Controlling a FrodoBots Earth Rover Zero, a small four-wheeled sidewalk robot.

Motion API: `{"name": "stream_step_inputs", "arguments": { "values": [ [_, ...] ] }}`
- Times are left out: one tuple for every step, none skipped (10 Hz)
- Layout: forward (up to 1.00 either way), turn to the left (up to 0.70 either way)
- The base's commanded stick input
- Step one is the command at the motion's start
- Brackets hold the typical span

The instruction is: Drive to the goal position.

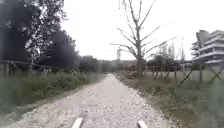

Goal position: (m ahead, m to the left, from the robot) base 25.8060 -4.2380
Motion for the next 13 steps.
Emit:
{"name": "stream_step_inputs", "arguments": {
  "values": [
    [0.7, 0.0],
    [0.7, 0.0],
    [0.7, 0.0],
    [0.7, 0.0],
    [0.7, 0.0],
    [0.7, 0.0],
    [0.7, 0.0],
    [0.7, 0.0],
    [0.7, 0.0],
    [0.7, 0.0],
    [0.7, 0.0],
    [0.7, 0.0],
    [0.7, 0.0]
  ]
}}
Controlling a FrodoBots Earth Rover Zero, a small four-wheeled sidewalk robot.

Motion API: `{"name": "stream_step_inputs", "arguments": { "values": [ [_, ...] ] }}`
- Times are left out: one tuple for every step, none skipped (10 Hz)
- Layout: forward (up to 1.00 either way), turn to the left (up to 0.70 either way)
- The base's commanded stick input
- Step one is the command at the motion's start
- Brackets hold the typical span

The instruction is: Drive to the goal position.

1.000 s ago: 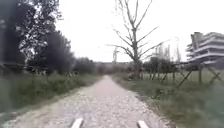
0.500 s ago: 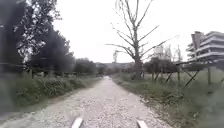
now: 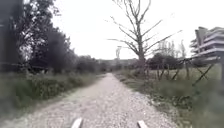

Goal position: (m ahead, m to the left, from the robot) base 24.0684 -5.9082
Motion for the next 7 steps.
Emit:
{"name": "stream_step_inputs", "arguments": {
  "values": [
    [0.7, 0.0],
    [0.7, 0.0],
    [0.7, 0.0],
    [0.7, 0.0],
    [0.7, 0.0],
    [0.7, 0.0],
    [0.7, 0.0]
  ]
}}
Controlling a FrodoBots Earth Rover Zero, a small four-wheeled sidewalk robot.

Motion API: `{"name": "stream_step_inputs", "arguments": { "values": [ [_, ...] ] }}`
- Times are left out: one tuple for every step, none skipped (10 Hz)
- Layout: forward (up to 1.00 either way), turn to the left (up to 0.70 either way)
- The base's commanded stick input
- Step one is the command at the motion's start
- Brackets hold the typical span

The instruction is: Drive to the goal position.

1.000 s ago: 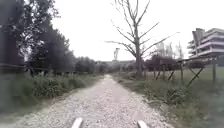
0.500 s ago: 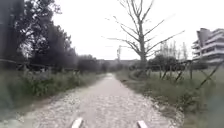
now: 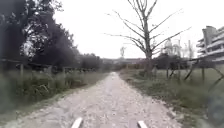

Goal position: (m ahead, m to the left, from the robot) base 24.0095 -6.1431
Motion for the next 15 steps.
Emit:
{"name": "stream_step_inputs", "arguments": {
  "values": [
    [0.7, 0.0],
    [0.7, -0.02],
    [0.7, -0.35],
    [0.7, -0.35],
    [0.7, -0.04],
    [0.7, 0.0],
    [0.7, 0.0],
    [0.7, 0.0],
    [0.7, 0.0],
    [0.7, 0.0],
    [0.7, 0.0],
    [0.7, 0.0],
    [0.7, 0.0],
    [0.7, 0.0],
    [0.7, 0.0]
  ]
}}
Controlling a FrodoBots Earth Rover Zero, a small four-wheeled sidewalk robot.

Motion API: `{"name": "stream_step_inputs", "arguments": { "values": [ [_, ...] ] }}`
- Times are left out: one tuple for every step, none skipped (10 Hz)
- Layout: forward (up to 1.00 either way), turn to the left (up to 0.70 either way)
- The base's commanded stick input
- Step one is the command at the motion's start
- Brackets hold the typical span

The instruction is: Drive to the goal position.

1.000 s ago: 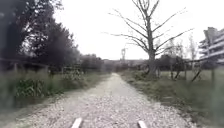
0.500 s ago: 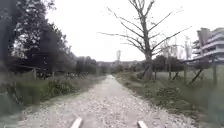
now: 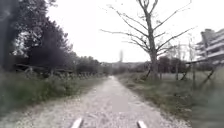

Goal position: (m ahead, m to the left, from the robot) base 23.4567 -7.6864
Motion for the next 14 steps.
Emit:
{"name": "stream_step_inputs", "arguments": {
  "values": [
    [0.7, 0.0],
    [0.7, 0.0],
    [0.7, 0.0],
    [0.7, 0.0],
    [0.7, 0.0],
    [0.7, 0.0],
    [0.7, 0.0],
    [0.7, 0.0],
    [0.7, 0.0],
    [0.7, 0.0],
    [0.7, 0.0],
    [0.7, 0.0],
    [0.7, 0.0],
    [0.7, 0.0]
  ]
}}
